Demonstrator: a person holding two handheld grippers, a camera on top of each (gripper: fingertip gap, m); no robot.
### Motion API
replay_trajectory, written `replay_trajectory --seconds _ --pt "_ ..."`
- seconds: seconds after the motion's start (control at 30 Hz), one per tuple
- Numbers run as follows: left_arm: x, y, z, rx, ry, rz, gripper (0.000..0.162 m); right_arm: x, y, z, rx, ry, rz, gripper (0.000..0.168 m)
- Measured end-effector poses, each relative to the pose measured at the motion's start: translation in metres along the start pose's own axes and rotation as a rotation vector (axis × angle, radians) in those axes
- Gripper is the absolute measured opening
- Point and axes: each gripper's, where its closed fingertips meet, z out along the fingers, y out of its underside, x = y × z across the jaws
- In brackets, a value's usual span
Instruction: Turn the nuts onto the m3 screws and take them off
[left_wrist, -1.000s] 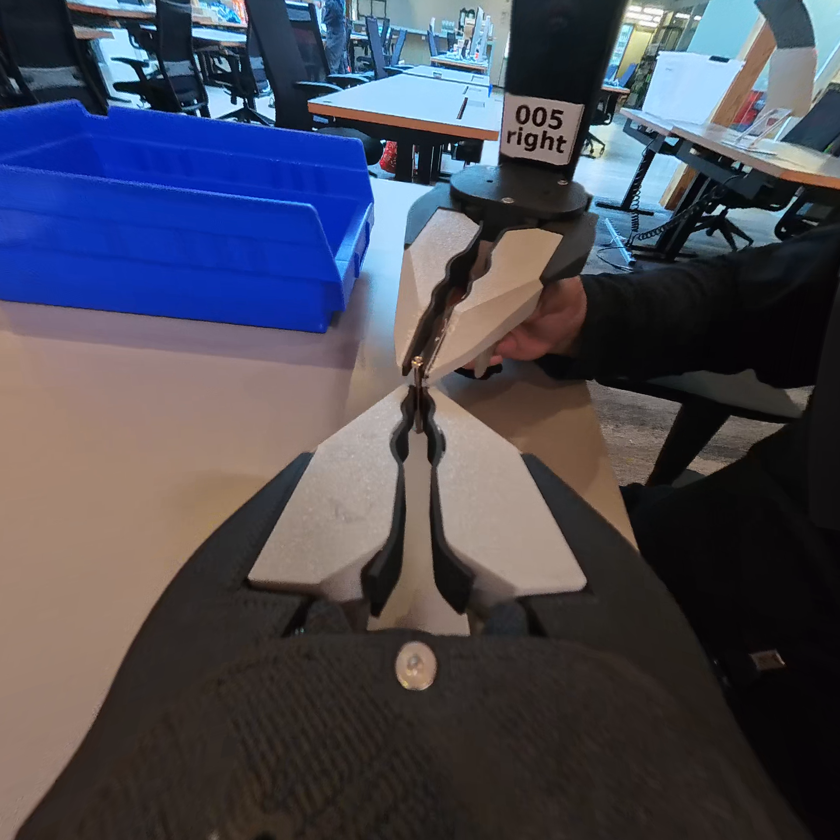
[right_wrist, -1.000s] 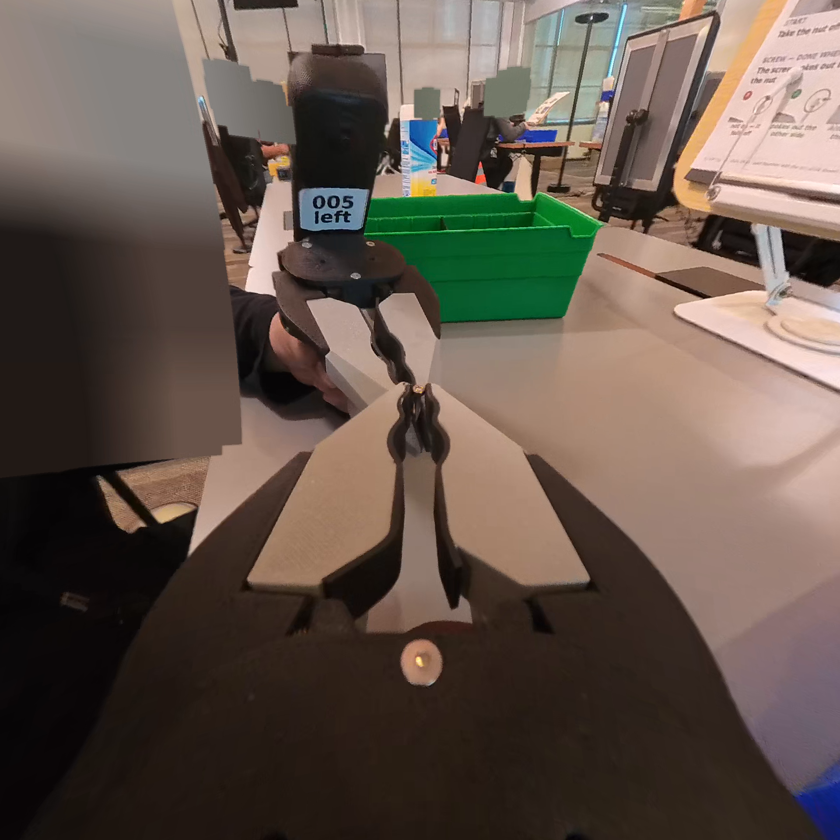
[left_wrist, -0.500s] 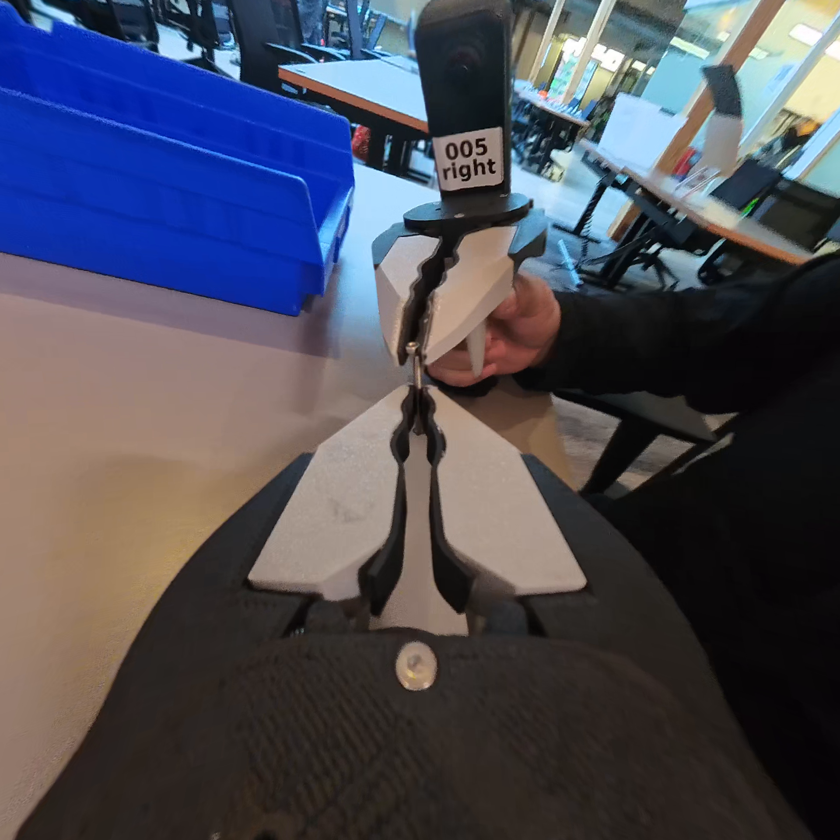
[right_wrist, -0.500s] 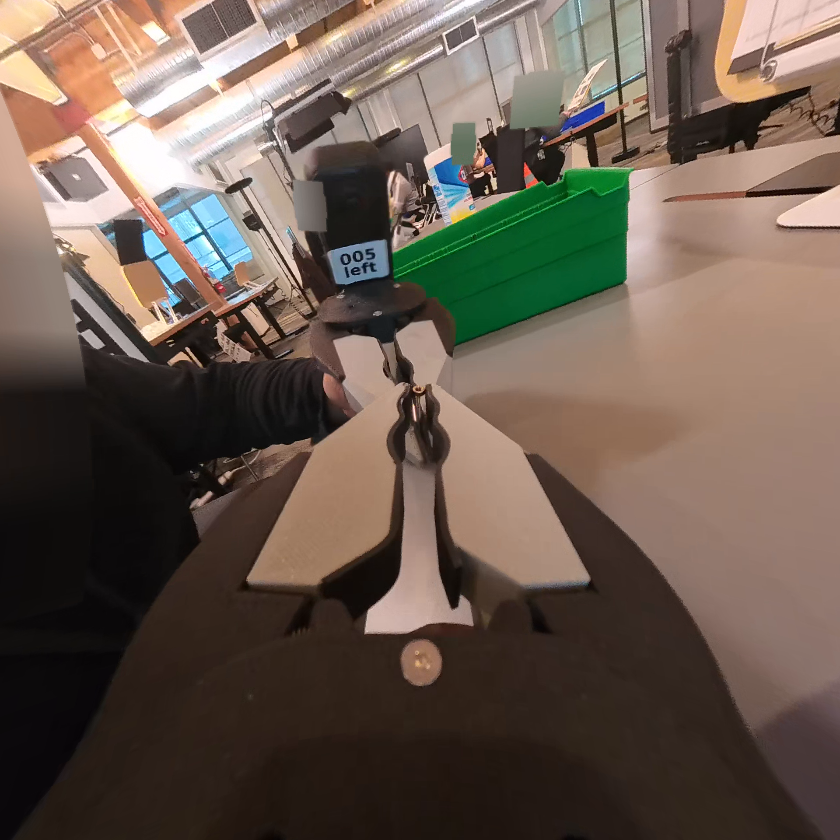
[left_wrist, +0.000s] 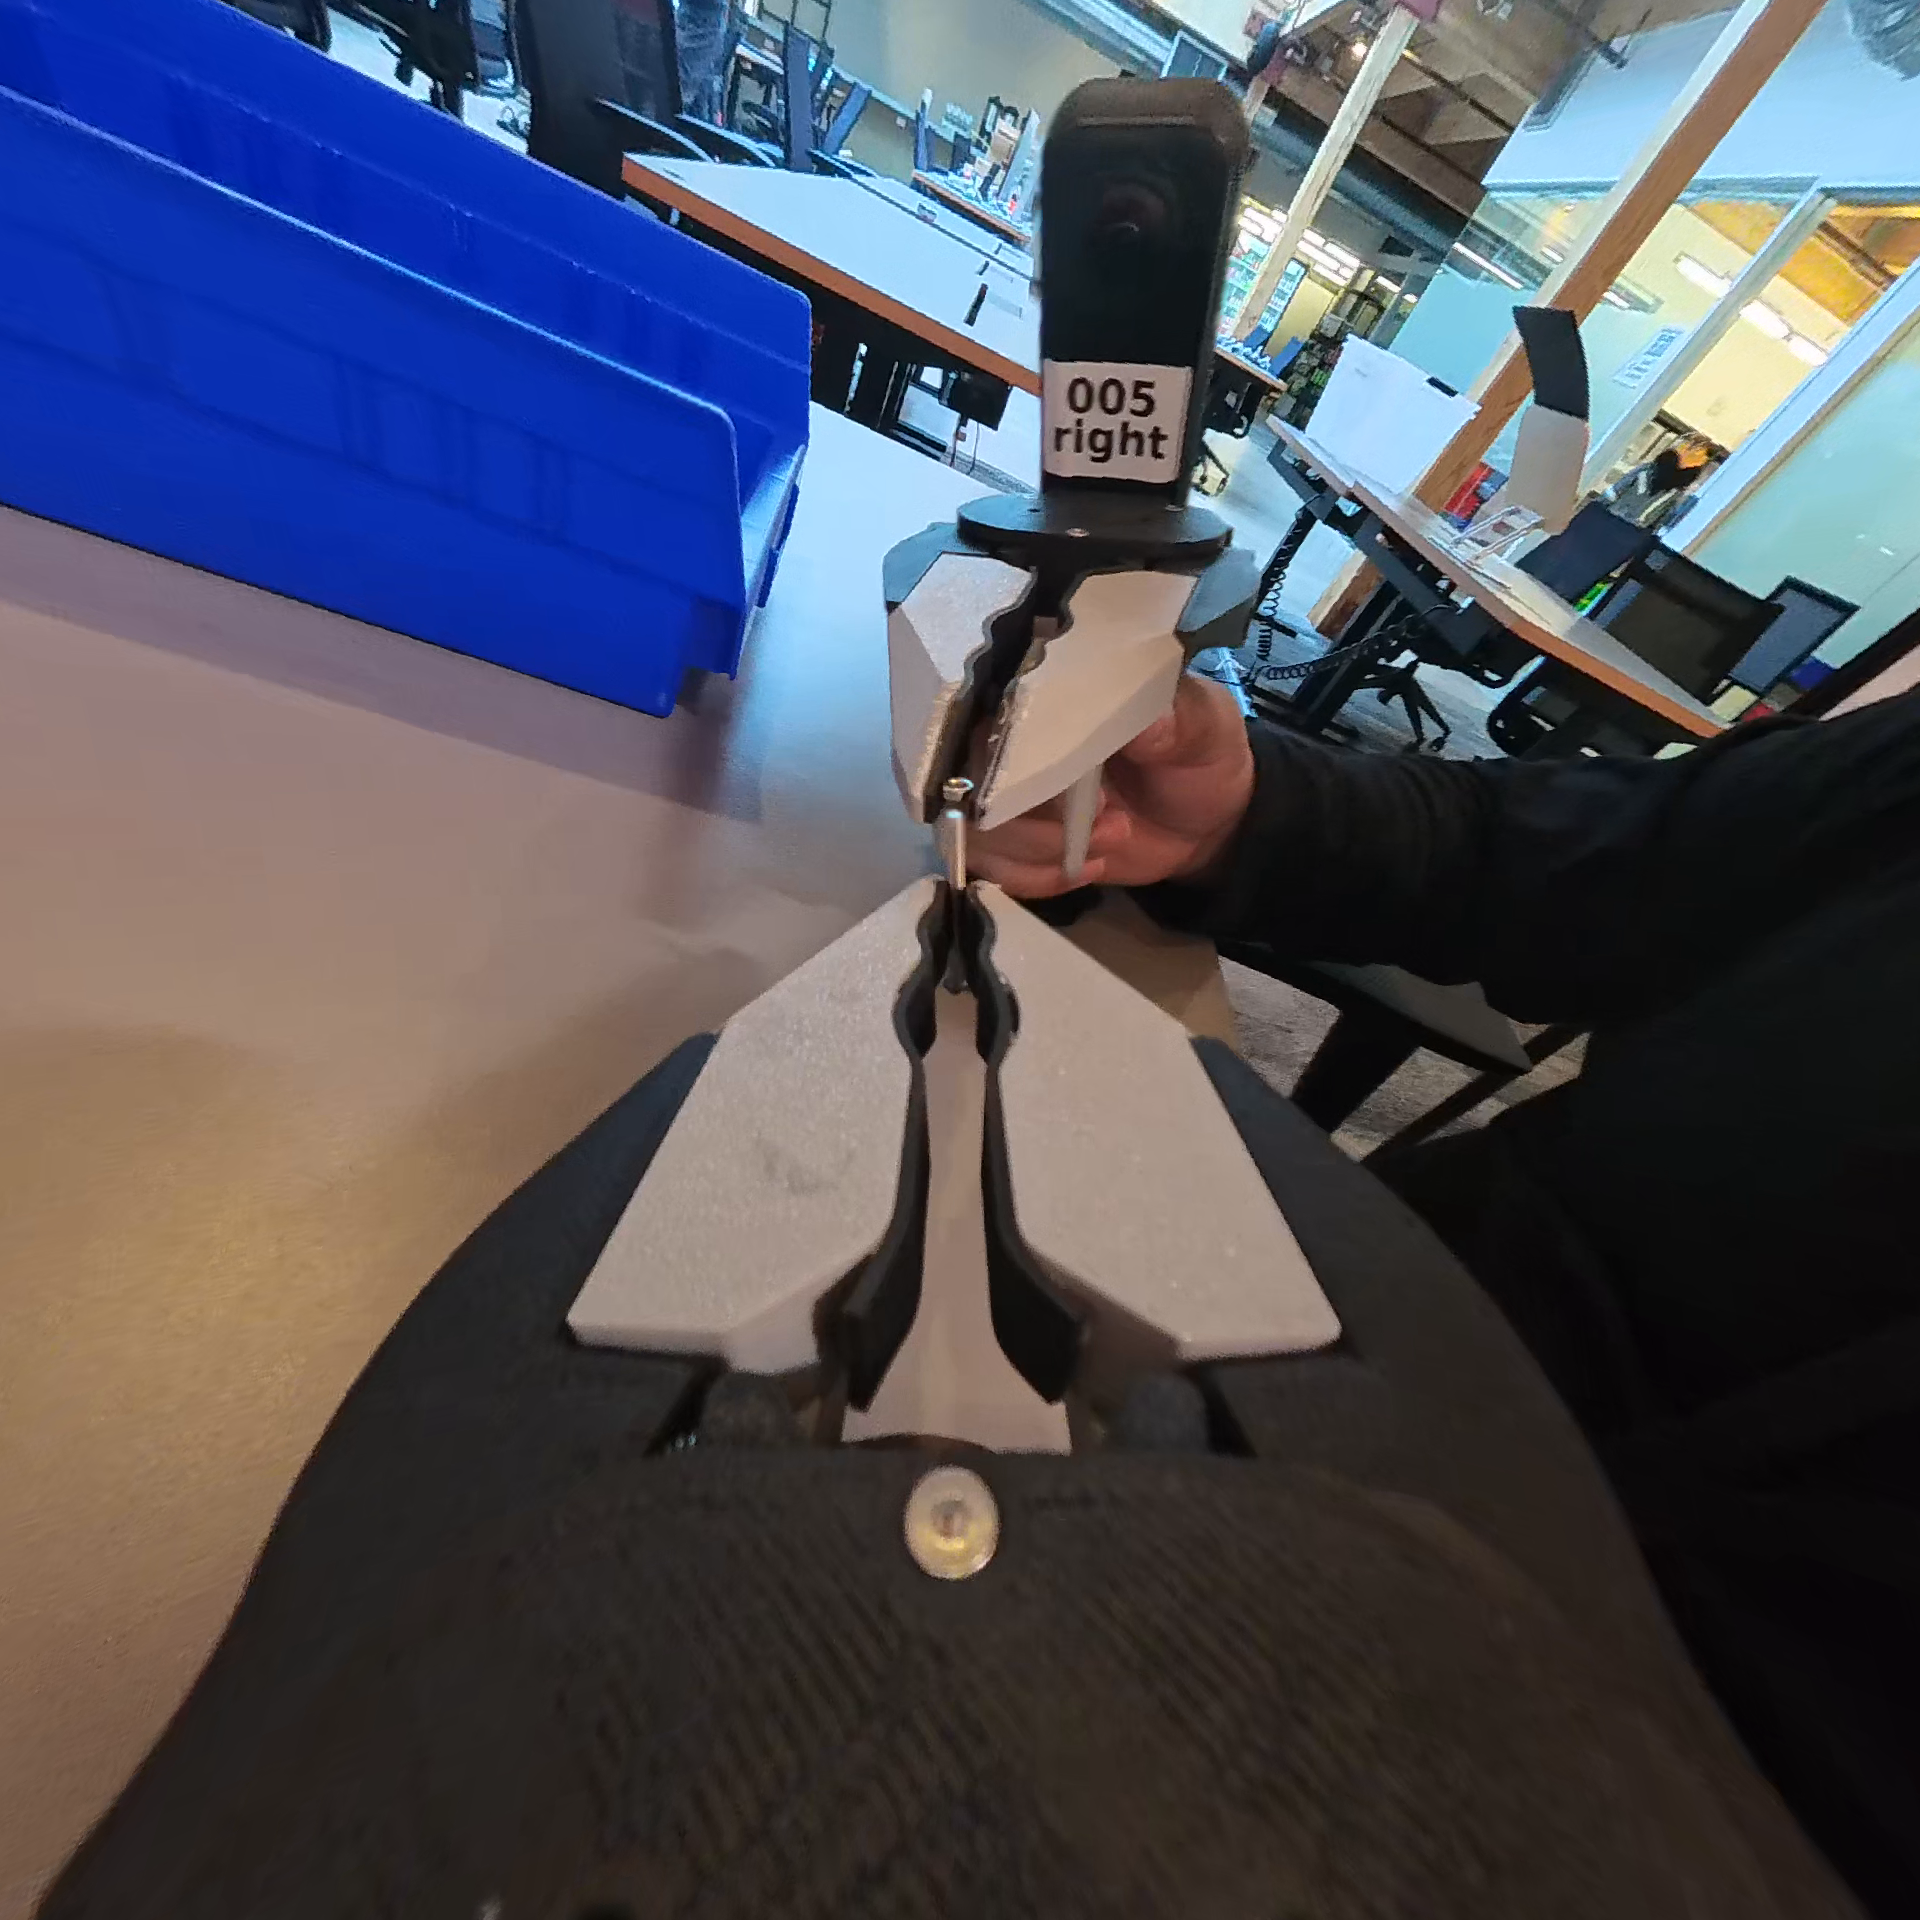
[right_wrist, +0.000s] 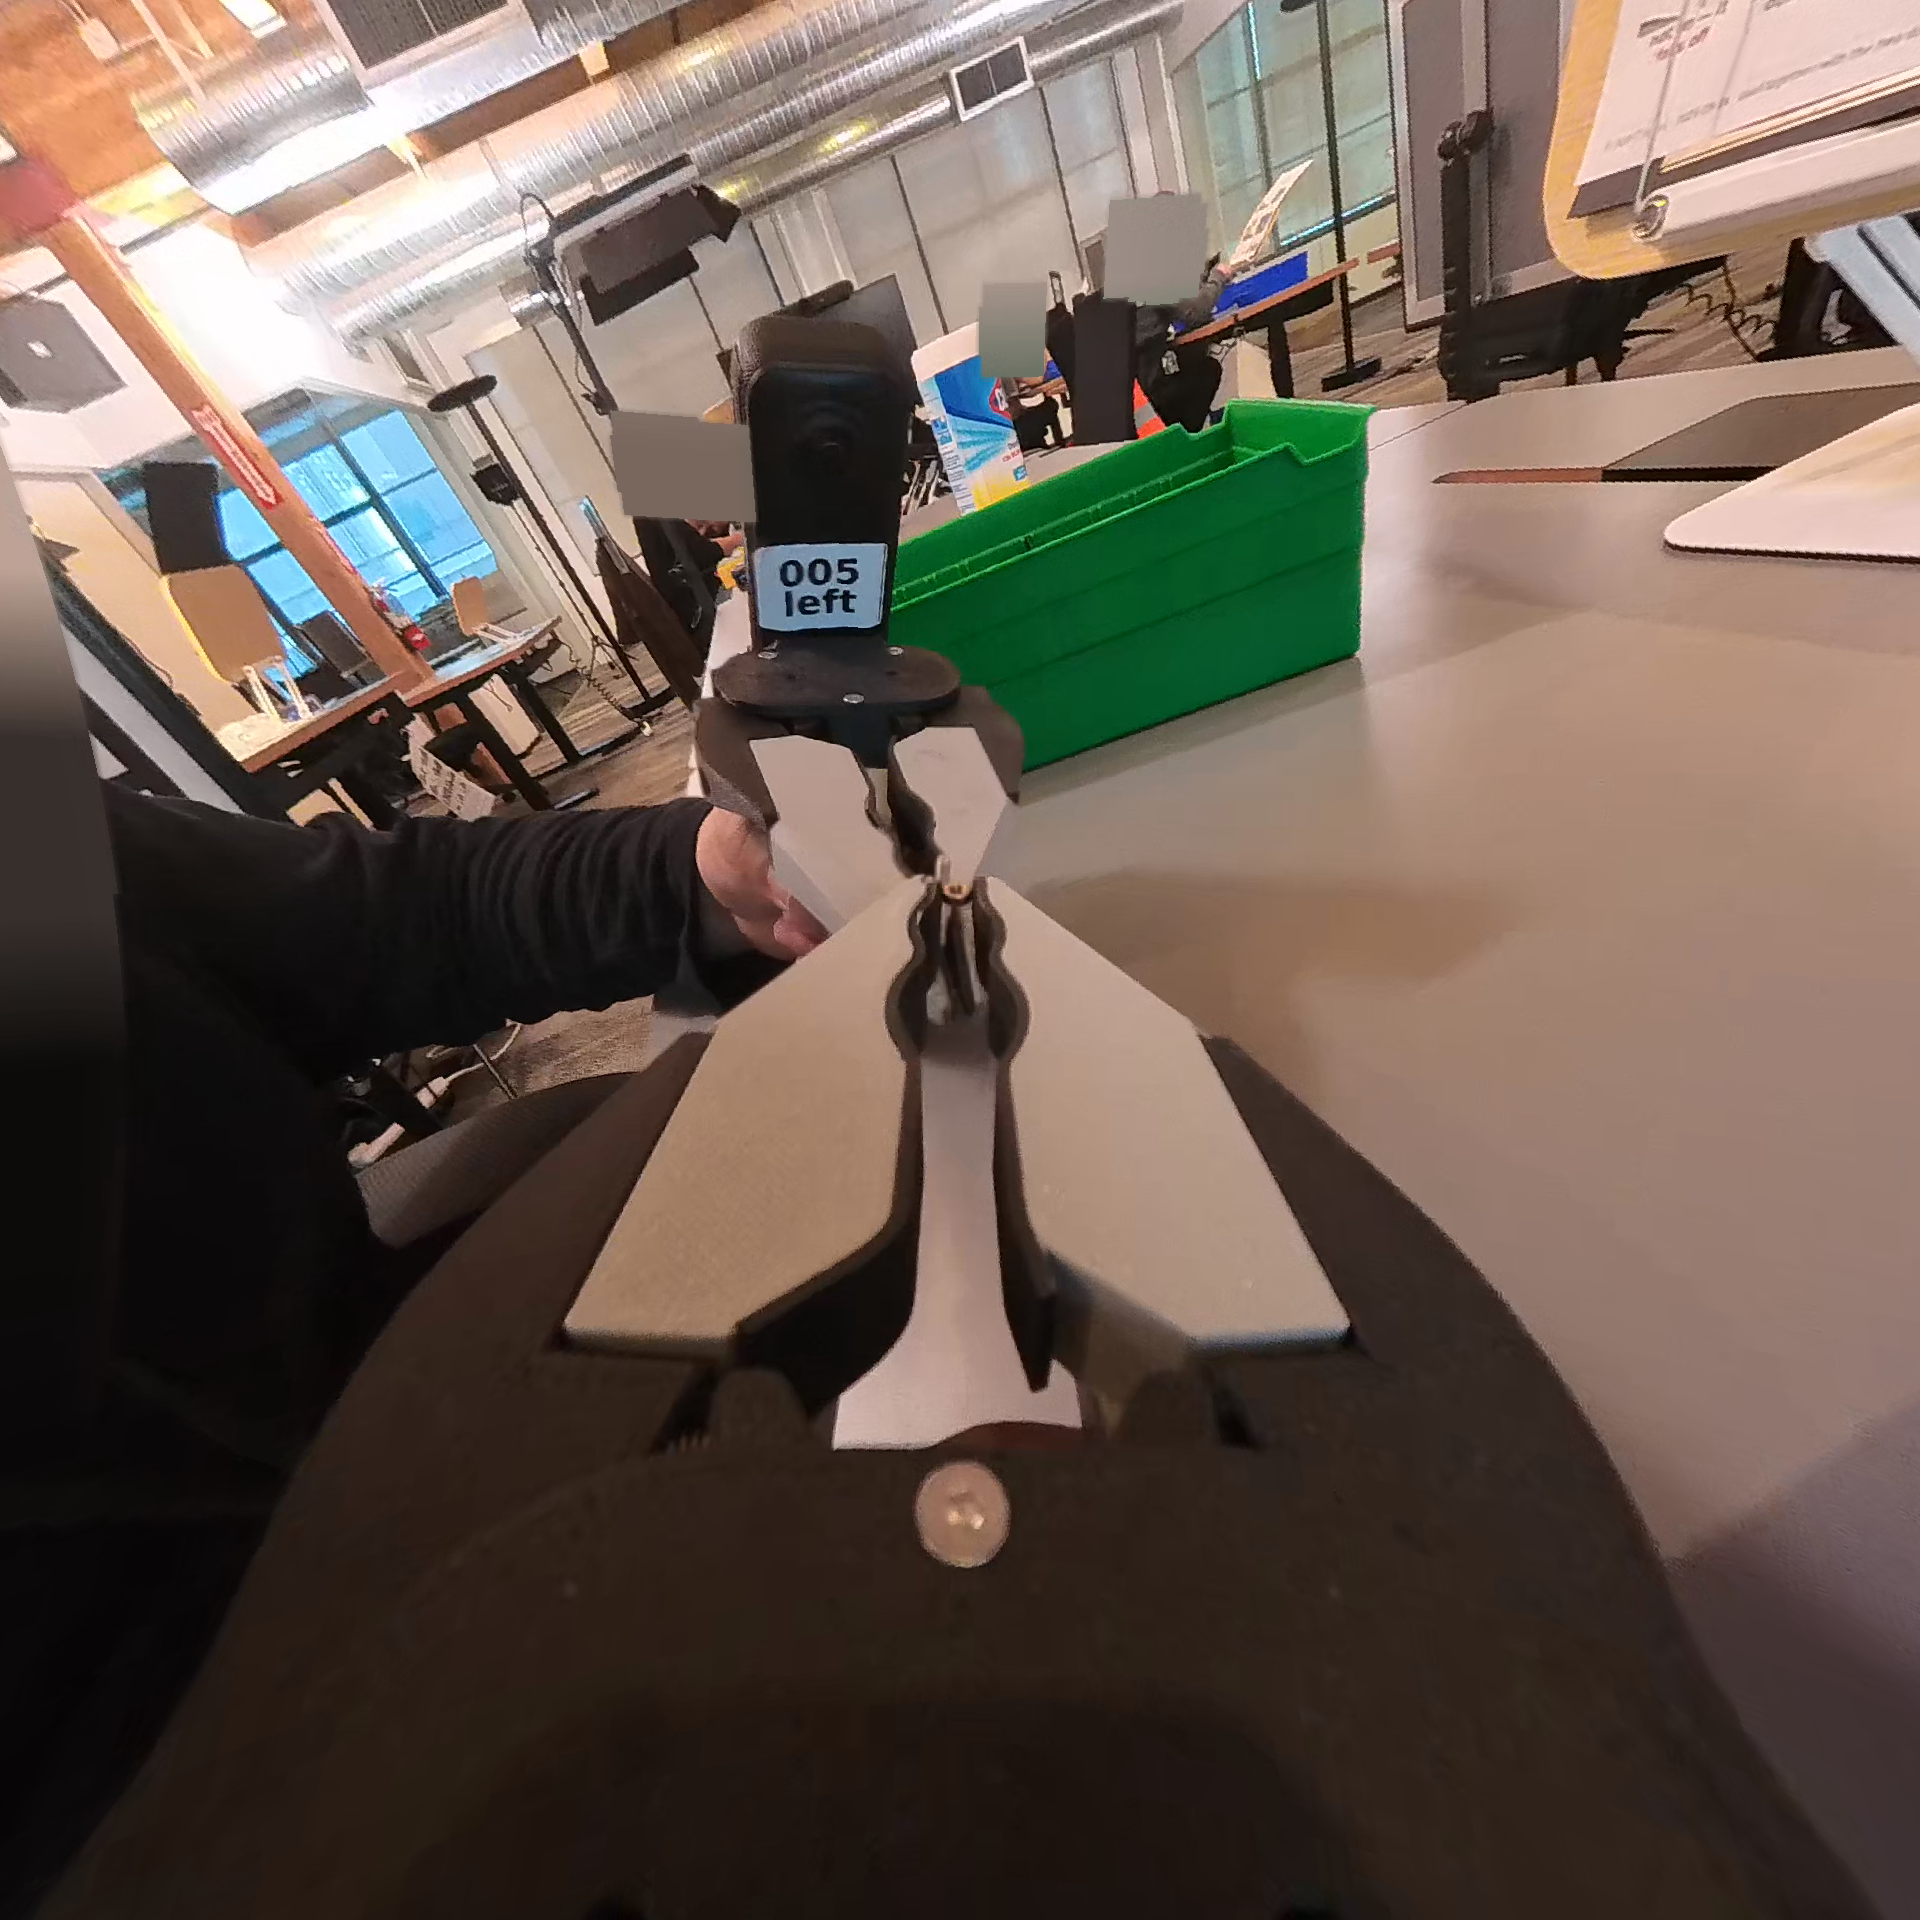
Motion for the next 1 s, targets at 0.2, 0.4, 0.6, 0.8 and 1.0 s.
replay_trajectory --seconds 0.2,0.4,0.6,0.8,1.0 --pt "-0.004 0.003 0.0 -0.034 -0.056 0.093 0.0 -0.008 -0.004 -0.001 0.025 -0.047 -0.007 0.003" --pt "0.005 0.003 0.002 -0.037 -0.063 0.238 0.0 -0.021 -0.007 -0.001 0.027 -0.022 -0.199 0.002" --pt "0.016 0.002 0.003 -0.016 -0.06 0.408 0.0 -0.036 -0.002 0.002 -0.005 -0.009 -0.395 0.002" --pt "0.022 0.001 -0.001 0.01 -0.034 0.459 0.0 -0.039 -0.005 0.0 0.009 0.011 -0.456 0.002" --pt "0.021 0.001 -0.001 0.007 -0.038 0.453 0.0 -0.042 -0.003 0.0 0.0 0.024 -0.514 0.002"
